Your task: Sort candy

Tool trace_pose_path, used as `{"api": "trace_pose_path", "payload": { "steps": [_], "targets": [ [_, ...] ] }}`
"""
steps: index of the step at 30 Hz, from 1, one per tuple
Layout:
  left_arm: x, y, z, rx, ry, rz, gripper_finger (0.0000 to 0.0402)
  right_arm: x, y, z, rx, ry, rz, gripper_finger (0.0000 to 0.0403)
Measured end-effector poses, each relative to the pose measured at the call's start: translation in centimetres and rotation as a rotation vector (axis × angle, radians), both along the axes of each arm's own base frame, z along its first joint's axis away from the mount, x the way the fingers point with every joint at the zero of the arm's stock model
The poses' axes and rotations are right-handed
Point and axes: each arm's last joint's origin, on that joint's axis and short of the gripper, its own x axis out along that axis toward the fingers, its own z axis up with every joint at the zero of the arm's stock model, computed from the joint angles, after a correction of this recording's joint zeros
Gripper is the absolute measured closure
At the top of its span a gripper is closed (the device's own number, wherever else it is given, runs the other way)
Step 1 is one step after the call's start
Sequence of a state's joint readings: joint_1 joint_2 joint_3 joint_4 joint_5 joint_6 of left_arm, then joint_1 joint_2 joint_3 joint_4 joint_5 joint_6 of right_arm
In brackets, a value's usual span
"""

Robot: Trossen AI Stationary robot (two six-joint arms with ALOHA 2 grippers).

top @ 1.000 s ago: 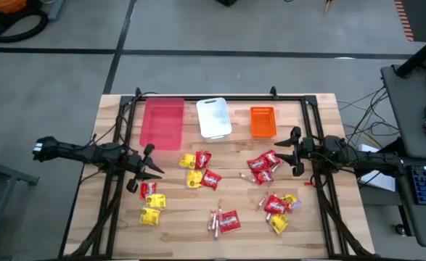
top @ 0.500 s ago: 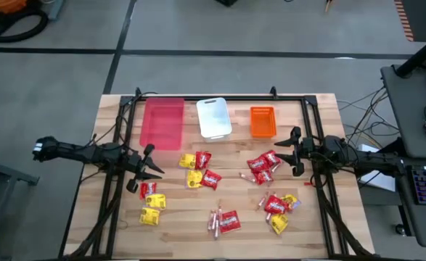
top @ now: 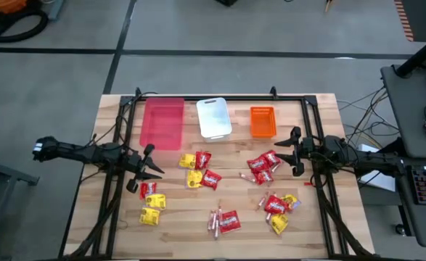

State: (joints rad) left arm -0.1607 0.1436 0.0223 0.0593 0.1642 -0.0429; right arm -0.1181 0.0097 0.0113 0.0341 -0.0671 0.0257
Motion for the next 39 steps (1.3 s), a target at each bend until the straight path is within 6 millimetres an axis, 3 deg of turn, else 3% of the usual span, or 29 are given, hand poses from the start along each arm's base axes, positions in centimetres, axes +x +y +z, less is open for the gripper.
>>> {"api": "trace_pose_path", "payload": {
  "steps": [20, 24, 28, 32, 39],
  "targets": [
    [0.0, 0.0, 0.0, 0.003, -0.003, 0.0, 0.0325, 0.0, 0.0, 0.0, 0.0, 0.0, 0.0, 0.0204],
    [-0.1, 0.1, 2.0, -0.04, -0.206, 0.024, 0.0325, 0.0, 0.0, 0.0, 0.0, 0.0, 0.0, 0.0204],
    [-0.7, 0.2, 4.4, -0.248, -0.402, -0.009, 0.0325, 0.0, 0.0, 0.0, 0.0, 0.0, 0.0, 0.0204],
    [-1.3, 0.3, 5.5, -0.241, -0.536, -0.014, 0.0325, 0.0, 0.0, 0.1, 0.002, -0.01, 0.001, 0.0204],
    [-1.5, 0.3, 6.0, -0.235, -0.597, -0.012, 0.0325, 0.0, 0.0, 0.1, 0.292, -0.025, 0.004, 0.0204]
  ]
}}
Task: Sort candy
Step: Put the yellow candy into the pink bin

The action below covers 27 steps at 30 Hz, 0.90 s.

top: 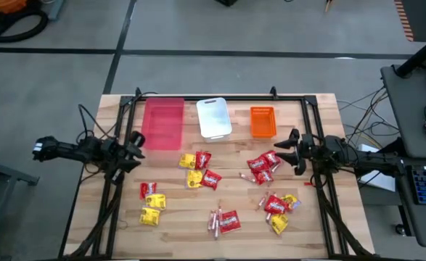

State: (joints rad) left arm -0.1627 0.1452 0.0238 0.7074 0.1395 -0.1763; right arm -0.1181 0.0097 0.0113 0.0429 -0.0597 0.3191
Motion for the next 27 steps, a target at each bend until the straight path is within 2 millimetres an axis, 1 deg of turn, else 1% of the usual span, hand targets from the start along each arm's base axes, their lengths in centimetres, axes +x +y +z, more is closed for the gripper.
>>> {"api": "trace_pose_path", "payload": {
  "steps": [3, 7, 9, 12, 15, 18, 21, 23, 27],
  "targets": [
    [0.1, 0.1, 0.0, 0.017, -0.003, 0.068, 0.0325, 0.0, -0.2, 0.1, 0.088, -0.015, -0.051, 0.0204],
    [0.9, 0.6, -0.5, -0.141, 0.089, 0.192, 0.0325, -0.1, -0.4, 0.9, 0.144, -0.107, -0.113, 0.0204],
    [1.4, 0.5, -0.8, -0.184, 0.143, 0.177, 0.0325, -0.2, -0.4, 1.2, 0.157, -0.143, -0.143, 0.0204],
    [2.3, 0.1, -0.3, -0.219, 0.273, 0.076, 0.0325, -0.3, -0.6, 1.7, 0.158, -0.2, -0.195, 0.0204],
    [3.6, -0.4, 0.3, -0.252, 0.507, 0.05, 0.0325, -0.4, -0.6, 1.8, 0.161, -0.213, -0.197, 0.0204],
    [5.0, -0.9, 0.5, -0.278, 0.796, 0.112, 0.0325, -0.3, -0.6, 1.5, 0.19, -0.185, -0.193, 0.0204],
    [6.4, -1.6, 0.9, -0.292, 1.027, 0.131, 0.0325, -0.2, -0.6, 1.0, 0.192, -0.137, -0.199, 0.0204],
    [7.3, -2.4, 1.1, -0.29, 1.178, 0.096, 0.0325, -0.1, -0.6, 1.0, 0.191, -0.133, -0.2, 0.0204],
    [8.7, -4.8, 0.6, -0.206, 1.446, 0.031, 0.0325, -0.1, -0.6, 0.9, 0.177, -0.125, -0.203, 0.0204]
  ]
}}
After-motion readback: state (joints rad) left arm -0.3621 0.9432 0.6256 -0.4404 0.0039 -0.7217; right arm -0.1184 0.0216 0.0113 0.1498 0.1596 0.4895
